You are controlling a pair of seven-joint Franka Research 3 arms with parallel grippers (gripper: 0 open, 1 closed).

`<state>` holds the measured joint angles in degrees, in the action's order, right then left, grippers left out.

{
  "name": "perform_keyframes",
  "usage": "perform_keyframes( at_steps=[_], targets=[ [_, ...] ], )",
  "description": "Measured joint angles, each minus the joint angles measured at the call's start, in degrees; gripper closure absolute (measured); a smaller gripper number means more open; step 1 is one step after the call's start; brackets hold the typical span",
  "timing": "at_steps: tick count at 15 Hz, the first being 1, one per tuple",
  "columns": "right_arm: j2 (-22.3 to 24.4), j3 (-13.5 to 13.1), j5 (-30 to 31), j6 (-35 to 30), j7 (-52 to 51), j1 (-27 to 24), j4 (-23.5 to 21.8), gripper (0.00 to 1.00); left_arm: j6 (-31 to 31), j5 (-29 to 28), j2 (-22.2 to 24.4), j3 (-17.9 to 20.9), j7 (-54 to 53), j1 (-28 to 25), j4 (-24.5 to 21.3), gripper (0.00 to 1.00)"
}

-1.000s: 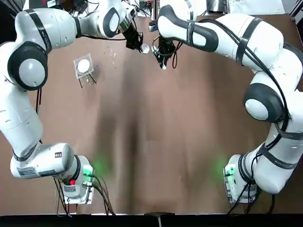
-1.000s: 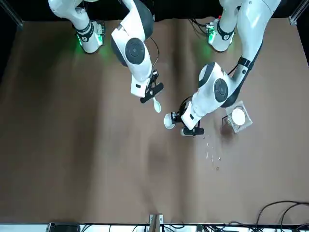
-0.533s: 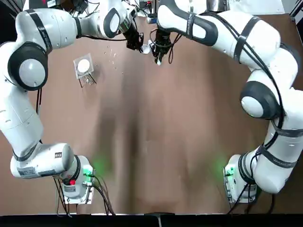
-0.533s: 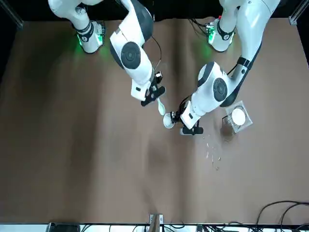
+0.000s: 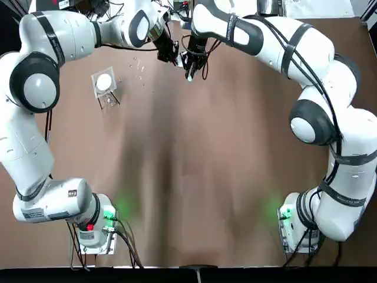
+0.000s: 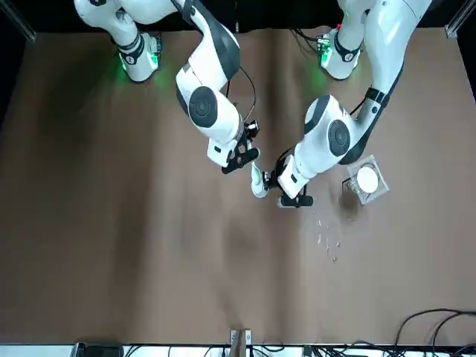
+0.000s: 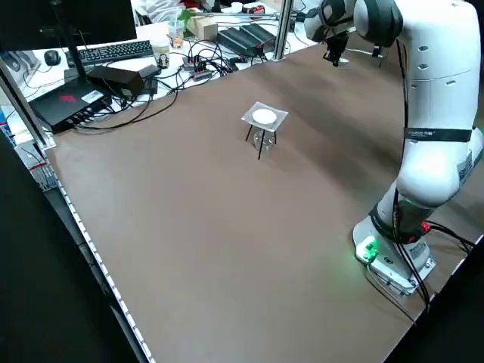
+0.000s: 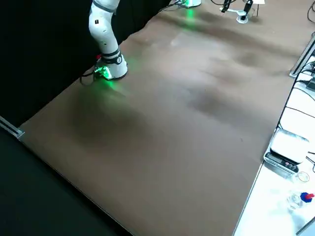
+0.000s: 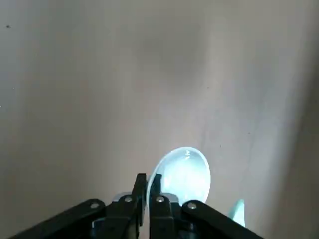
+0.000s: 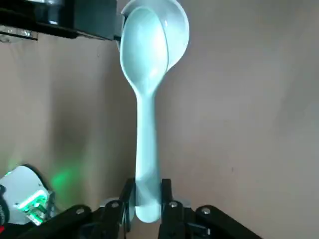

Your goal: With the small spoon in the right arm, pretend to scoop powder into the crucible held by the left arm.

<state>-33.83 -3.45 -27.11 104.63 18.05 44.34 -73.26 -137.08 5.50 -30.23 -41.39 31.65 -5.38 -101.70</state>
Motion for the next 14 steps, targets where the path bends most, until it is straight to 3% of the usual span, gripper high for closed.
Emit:
perform_keyframes(
  at_steps=[14],
  targets=[
    [-4.08, -0.10, -15.31, 3.62, 6.13, -1.55, 0.11, 0.76, -0.34, 0.00, 0.01, 0.04, 0.19, -0.13, 0.08, 0.94]
  ],
)
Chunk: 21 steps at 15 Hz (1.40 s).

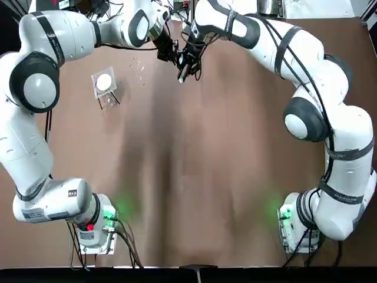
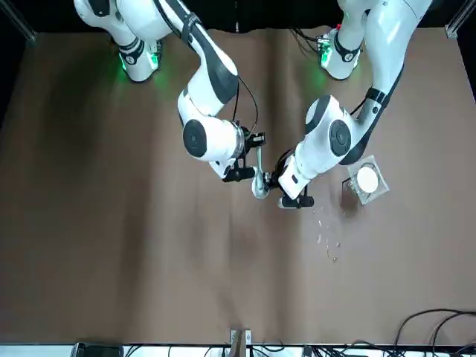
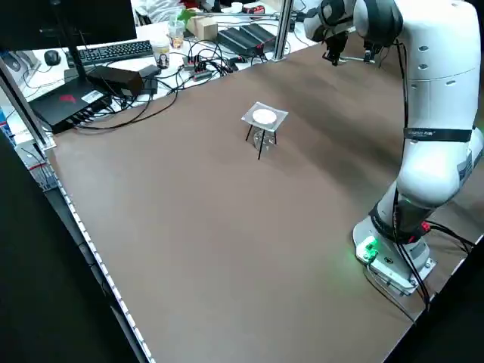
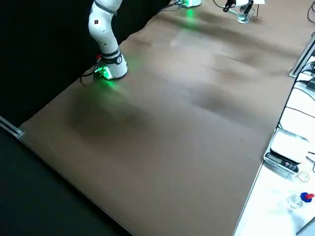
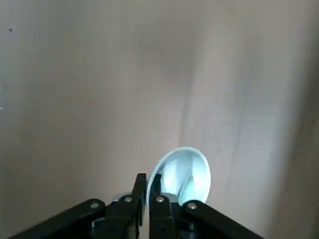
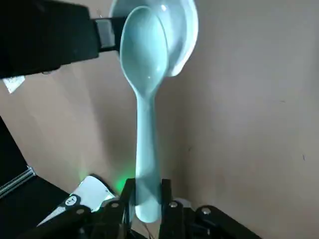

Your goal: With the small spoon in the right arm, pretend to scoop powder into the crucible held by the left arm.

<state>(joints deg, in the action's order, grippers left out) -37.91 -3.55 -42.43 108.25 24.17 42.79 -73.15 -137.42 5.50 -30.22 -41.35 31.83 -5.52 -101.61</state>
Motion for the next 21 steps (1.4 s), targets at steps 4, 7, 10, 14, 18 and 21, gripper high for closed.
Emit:
perform_keyframes(
  at_steps=[4, 7, 10, 14, 18, 21],
  targets=[
    [-0.42, -0.03, -3.54, 0.09, 1.00, -0.63, 0.00, 0.76, 0.00, 0.00, 0.00, 0.00, 0.02, 0.00, 0.01, 0.94],
    [-0.50, -0.04, -6.96, 0.09, 1.08, -1.62, 0.00, 0.76, -0.01, 0.00, 0.00, 0.00, 0.03, 0.00, 0.08, 0.94],
    [-0.51, -0.03, -9.14, 0.03, 1.20, -2.46, 0.00, 0.76, -0.01, 0.00, 0.00, 0.00, 0.08, -0.02, 0.11, 0.94],
    [-0.52, -0.03, -12.40, -0.47, 1.20, -3.81, 0.00, 0.76, -0.01, 0.00, 0.00, 0.01, 0.27, -0.52, 0.12, 0.94],
    [-0.54, -0.04, -14.93, -2.18, 1.20, -4.79, 0.00, 0.76, -0.01, 0.00, 0.00, 0.01, 0.31, -0.84, 0.12, 0.94],
    [-0.62, -0.03, -18.53, -2.18, 1.26, -4.86, 0.00, 0.76, -0.01, 0.00, 0.04, 0.02, 0.39, -1.13, 0.13, 0.94]
  ],
)
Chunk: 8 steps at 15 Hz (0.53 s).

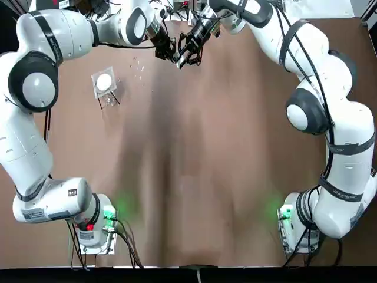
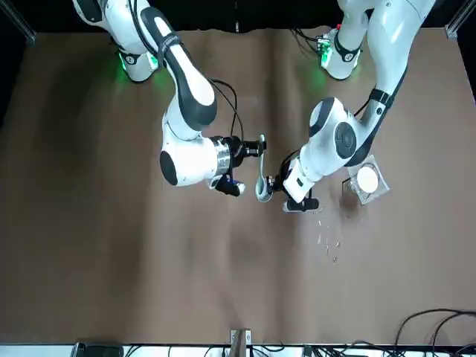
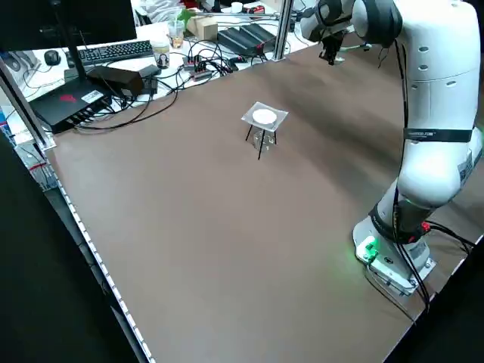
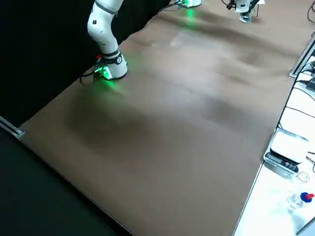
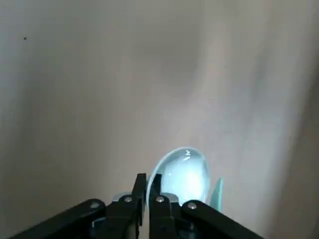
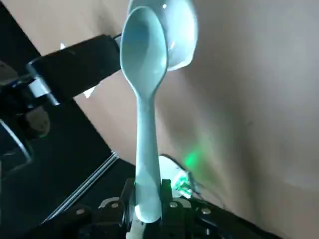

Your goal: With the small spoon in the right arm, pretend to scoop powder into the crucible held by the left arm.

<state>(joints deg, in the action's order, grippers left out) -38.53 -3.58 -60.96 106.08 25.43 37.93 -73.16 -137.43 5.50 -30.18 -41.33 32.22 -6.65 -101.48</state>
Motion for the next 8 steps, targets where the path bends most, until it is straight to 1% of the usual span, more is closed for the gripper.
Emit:
perform_keyframes(
  at_steps=[6, 8],
  targets=[
    [-2.60, -0.09, -13.08, 0.04, 0.26, -0.83, -0.05, 0.76, 0.00, 0.00, 0.08, 0.00, 0.44, -0.86, 0.06, 0.94],
    [-3.28, -0.09, -14.56, -0.01, 0.26, -1.30, -0.05, 0.76, 0.00, 0.00, 0.08, 0.00, 0.44, -1.10, 0.06, 0.94]
  ],
)
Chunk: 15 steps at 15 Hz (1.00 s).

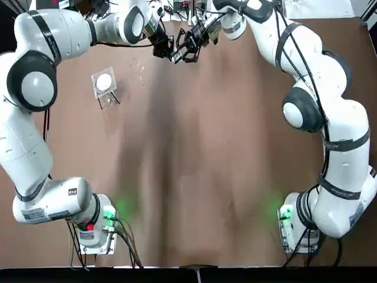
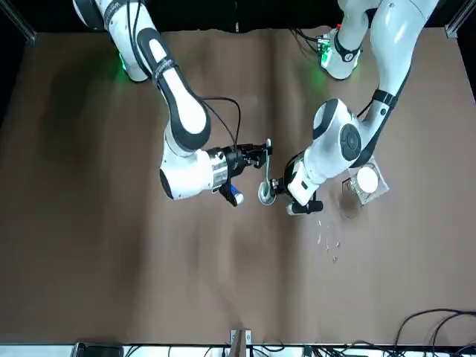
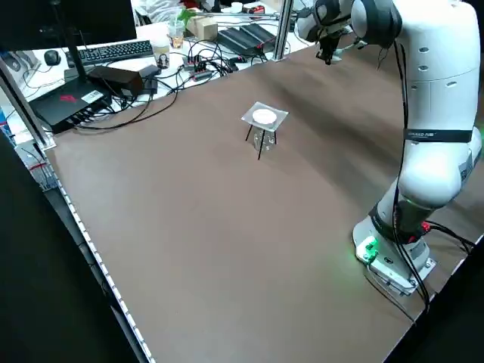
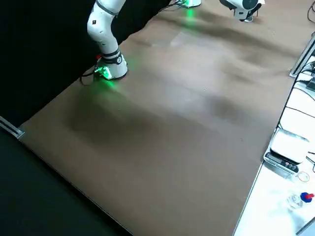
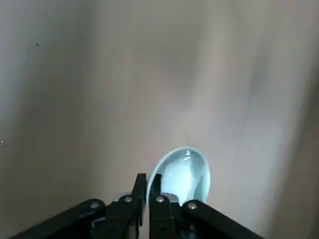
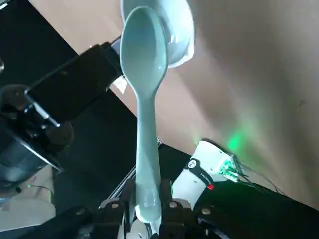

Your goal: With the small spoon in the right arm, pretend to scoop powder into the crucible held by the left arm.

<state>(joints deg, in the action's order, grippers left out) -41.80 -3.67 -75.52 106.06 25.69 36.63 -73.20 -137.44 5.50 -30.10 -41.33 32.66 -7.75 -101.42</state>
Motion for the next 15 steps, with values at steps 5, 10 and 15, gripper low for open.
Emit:
perform_keyframes(
  at_steps=[5, 10, 15],
  targets=[
    [-0.09, -0.02, -0.24, -0.03, 0.00, -0.57, 0.31, 0.76, 0.00, 0.00, 0.00, -0.02, 0.00, -0.46, 0.00, 0.94],
    [0.88, -0.30, 2.70, -2.19, -0.01, -1.95, 1.26, 0.76, 0.13, 0.00, 0.38, -0.42, 0.00, -3.76, -0.60, 0.94],
    [2.75, -0.64, 14.06, -9.34, -0.40, -6.10, 1.94, 0.76, 0.66, 0.00, 2.56, -7.05, -0.88, -16.14, -3.99, 0.94]
  ],
)
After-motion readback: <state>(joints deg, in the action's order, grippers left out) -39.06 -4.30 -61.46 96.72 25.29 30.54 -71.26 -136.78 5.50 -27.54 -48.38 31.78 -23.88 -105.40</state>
